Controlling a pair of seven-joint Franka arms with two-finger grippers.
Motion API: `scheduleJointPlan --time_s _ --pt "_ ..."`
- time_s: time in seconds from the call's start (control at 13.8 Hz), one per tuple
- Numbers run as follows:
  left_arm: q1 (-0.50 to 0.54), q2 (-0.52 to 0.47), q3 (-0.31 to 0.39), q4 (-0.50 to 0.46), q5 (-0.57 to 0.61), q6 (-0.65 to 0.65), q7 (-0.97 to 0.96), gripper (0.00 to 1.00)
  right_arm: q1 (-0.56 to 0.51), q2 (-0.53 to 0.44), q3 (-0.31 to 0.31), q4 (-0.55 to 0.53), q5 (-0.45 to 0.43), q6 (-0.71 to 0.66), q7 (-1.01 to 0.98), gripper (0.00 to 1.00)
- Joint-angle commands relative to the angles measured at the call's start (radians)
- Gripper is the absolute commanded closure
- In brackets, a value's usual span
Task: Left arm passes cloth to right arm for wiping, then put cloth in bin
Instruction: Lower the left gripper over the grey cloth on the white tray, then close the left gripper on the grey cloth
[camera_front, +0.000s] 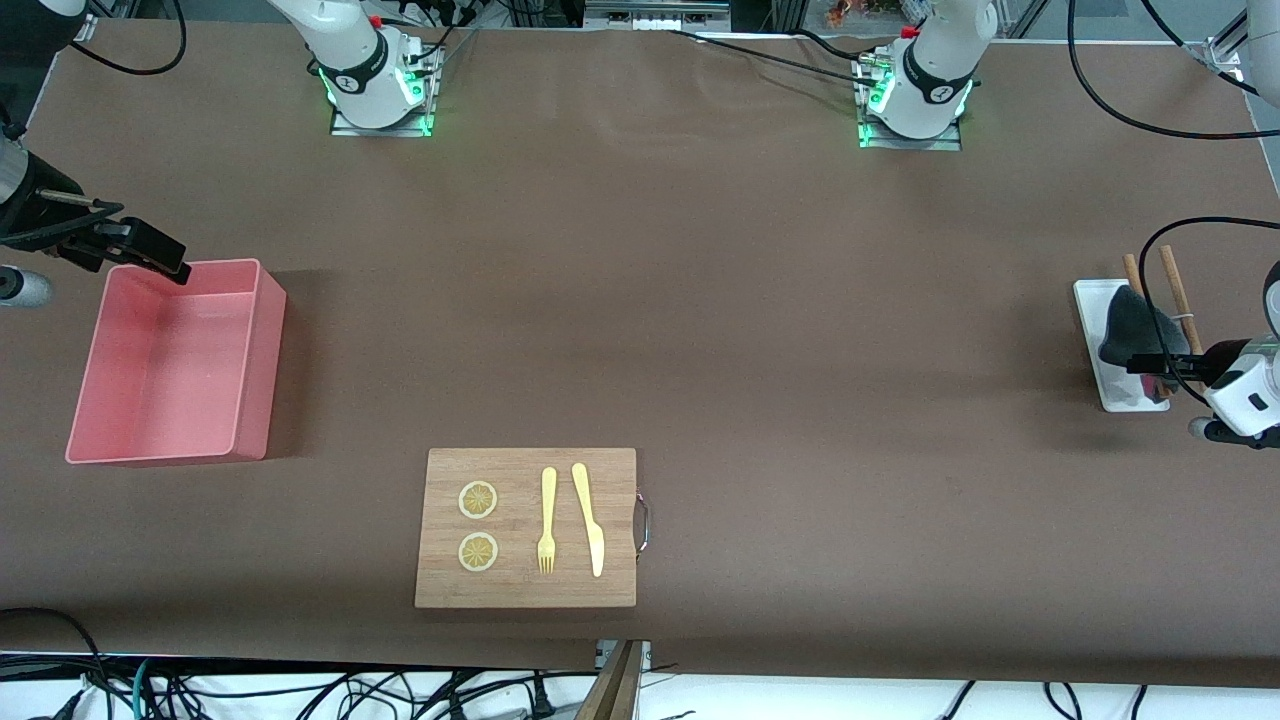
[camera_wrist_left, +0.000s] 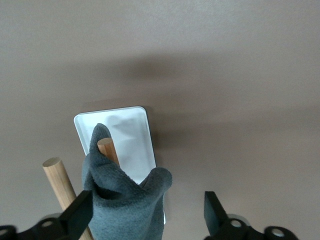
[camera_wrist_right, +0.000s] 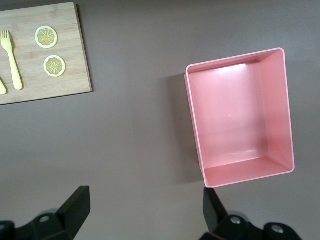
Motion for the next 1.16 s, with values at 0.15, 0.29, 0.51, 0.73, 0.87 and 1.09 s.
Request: scheduleJointPlan --time_s 0.15,0.29,0.51,0.73,0.87,1.09 --pt "0.017 0.027 -0.010 0.026 0.019 -0.004 0.027 0.32 -0.008 0.010 0.003 0.020 0.011 0.002 -0.018 0.00" --pt "0.023 0.028 -0.010 0.023 0.019 -0.005 0.027 0.42 -0.008 0.010 0.003 0.020 0.011 0.001 -0.018 0.00" --pt "0.028 0.036 -0.010 0.023 0.019 -0.005 0.052 0.57 -0.008 0.010 0.003 0.020 0.011 0.002 -0.018 0.00" --pt "0.032 0.036 -0.007 0.019 0.021 -0.013 0.052 0.80 -0.008 0.010 0.003 0.020 0.011 0.002 -0.018 0.00" --pt "0.035 0.036 -0.006 0.020 0.021 -0.016 0.052 0.97 -0.008 0.010 0.003 0.020 0.011 0.002 -0.018 0.00" --pt "0.029 0.031 -0.006 0.029 0.019 -0.018 0.050 1.00 -0.008 0.010 0.003 0.020 0.011 0.002 -0.018 0.00"
